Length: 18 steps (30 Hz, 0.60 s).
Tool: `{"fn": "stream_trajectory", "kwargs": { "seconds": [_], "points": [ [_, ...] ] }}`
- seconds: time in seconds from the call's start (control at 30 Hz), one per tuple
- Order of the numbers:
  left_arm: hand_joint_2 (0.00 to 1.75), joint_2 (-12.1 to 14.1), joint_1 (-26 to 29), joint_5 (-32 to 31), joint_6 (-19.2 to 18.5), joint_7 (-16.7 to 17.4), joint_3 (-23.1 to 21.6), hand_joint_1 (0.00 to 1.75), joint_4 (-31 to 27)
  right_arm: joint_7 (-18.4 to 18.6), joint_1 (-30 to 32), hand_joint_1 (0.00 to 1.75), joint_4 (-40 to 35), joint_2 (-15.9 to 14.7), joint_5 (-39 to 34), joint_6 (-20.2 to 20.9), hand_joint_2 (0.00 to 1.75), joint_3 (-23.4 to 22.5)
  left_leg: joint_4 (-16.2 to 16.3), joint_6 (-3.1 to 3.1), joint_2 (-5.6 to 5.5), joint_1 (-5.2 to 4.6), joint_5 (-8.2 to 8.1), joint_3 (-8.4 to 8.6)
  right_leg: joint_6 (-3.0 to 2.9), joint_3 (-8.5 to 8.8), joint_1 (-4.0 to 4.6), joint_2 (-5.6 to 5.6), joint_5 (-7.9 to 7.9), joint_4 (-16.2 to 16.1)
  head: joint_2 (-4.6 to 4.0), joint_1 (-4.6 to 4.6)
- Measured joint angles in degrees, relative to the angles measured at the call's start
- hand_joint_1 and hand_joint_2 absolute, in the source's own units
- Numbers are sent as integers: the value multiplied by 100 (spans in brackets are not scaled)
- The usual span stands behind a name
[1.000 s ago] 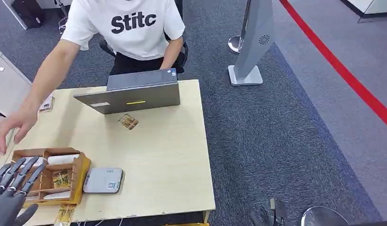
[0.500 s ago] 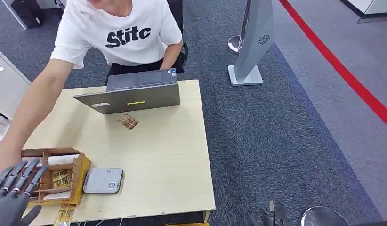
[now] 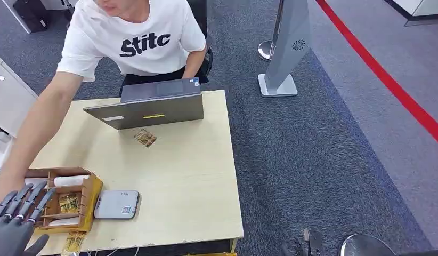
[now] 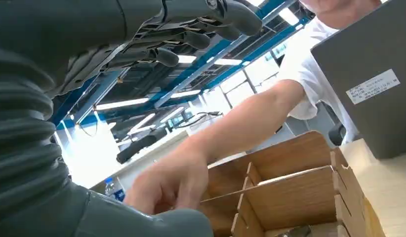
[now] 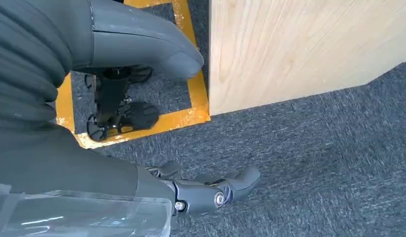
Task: Pass the card to the sensor for recognition and then transmit it.
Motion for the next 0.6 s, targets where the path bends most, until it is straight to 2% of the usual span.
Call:
{"fn": "stream_trajectory", "kwargs": {
  "seconds": [0.6],
  "points": [
    [175,37,132,-92,-125,96,28,0,0,39,3,0,0,2,31,17,175,-37,-1,0,0,0,0,-1,0,0,0,3,0,0,-2,0]
  ]
}}
